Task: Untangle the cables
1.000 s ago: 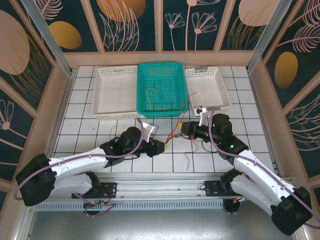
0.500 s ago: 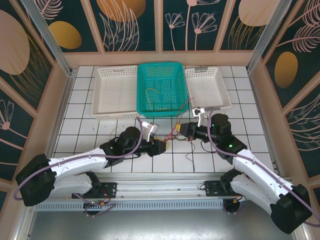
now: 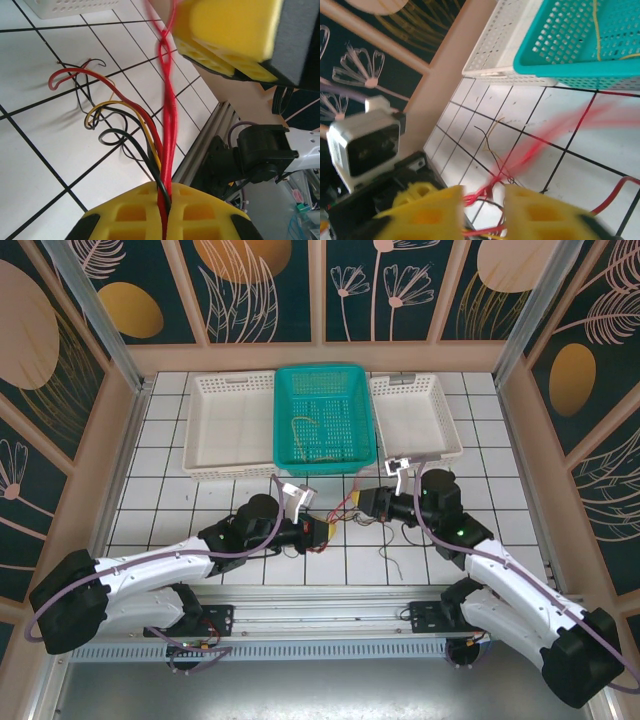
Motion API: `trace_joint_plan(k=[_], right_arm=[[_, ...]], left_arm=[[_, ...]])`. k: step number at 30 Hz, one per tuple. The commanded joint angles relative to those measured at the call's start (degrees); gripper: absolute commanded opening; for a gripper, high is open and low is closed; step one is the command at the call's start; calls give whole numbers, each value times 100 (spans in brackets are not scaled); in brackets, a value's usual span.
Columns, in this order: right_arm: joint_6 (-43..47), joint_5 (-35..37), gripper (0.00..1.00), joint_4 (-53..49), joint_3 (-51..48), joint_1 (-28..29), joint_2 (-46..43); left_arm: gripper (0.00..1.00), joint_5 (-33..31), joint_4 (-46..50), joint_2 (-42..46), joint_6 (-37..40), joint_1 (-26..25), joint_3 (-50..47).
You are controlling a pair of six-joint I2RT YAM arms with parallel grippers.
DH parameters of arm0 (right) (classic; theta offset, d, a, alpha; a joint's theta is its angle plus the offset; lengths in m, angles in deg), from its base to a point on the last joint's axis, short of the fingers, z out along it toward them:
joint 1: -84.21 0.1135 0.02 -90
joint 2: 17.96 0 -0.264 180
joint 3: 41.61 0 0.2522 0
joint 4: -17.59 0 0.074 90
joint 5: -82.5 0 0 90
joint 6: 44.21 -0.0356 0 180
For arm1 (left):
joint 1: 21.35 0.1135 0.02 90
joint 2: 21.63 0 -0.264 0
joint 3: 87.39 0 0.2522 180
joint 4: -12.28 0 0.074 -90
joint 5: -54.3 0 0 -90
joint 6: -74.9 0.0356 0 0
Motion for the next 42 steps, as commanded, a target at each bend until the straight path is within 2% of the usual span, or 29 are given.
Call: trace_joint_plan(k=[1, 3, 5, 10, 16, 21, 32, 42], right_arm=[[-98, -473, 43, 475, -187, 52, -169], [-185, -619, 49, 713, -311, 175, -134], [-174, -557, 50, 777, -346, 399, -47], [-32, -47, 44, 533, -346, 954, 150], [-628, 424, 42, 741, -699, 989, 302], [-1182, 529, 45, 1530, -981, 1062, 614], [-1835, 1334, 59, 3989, -1565, 1235, 868], [-2039, 1625, 59, 4669, -1362, 1287, 1551]], left_arm=[[0, -326, -39, 110, 6, -13, -17], [0, -383, -38, 46, 20, -15, 38], [0, -425, -73, -12, 6, -13, 74], [0, -606, -181, 44, -41, -13, 93], [0, -919, -380, 299, -153, -9, -69], [0, -759, -636, 305, -238, -16, -131], [0, -488, -1183, 399, -451, -5, -384], [0, -207, -1612, 470, -531, -13, -561]])
